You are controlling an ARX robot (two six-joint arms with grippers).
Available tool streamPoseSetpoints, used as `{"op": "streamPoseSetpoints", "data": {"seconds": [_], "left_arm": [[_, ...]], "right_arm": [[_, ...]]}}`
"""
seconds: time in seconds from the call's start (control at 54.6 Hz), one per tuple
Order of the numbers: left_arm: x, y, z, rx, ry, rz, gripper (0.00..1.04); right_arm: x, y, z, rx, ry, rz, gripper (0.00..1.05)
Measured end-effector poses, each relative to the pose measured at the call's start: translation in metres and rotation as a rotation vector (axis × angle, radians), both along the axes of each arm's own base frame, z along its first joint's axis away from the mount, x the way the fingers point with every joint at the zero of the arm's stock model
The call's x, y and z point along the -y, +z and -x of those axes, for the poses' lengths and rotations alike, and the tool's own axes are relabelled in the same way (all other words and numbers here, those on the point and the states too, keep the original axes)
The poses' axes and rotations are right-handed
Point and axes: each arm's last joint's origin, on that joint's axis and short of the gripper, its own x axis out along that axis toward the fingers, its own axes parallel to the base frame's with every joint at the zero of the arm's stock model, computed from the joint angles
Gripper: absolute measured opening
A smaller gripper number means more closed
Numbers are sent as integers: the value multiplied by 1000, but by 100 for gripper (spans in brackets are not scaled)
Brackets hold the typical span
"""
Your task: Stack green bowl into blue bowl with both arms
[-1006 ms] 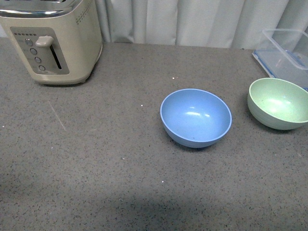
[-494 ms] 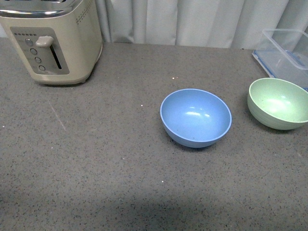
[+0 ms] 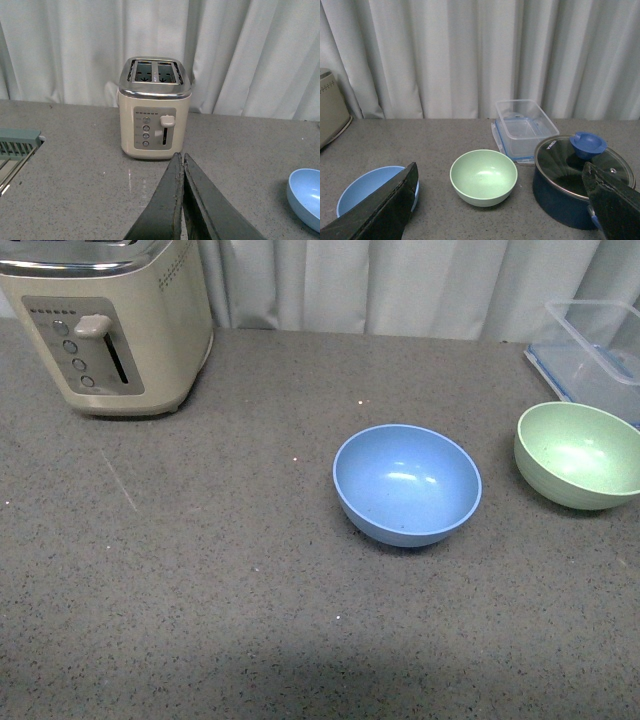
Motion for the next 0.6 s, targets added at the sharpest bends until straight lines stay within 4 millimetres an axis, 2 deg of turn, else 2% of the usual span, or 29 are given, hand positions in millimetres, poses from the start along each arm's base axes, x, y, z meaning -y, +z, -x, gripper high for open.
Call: {"op": "streamPoseSetpoints", "data": {"seconds": [0.604], "left_arm": [[0, -4, 18, -8, 0, 0, 4]], "right_arm": [[0, 0, 0, 0, 0, 0, 96]]}}
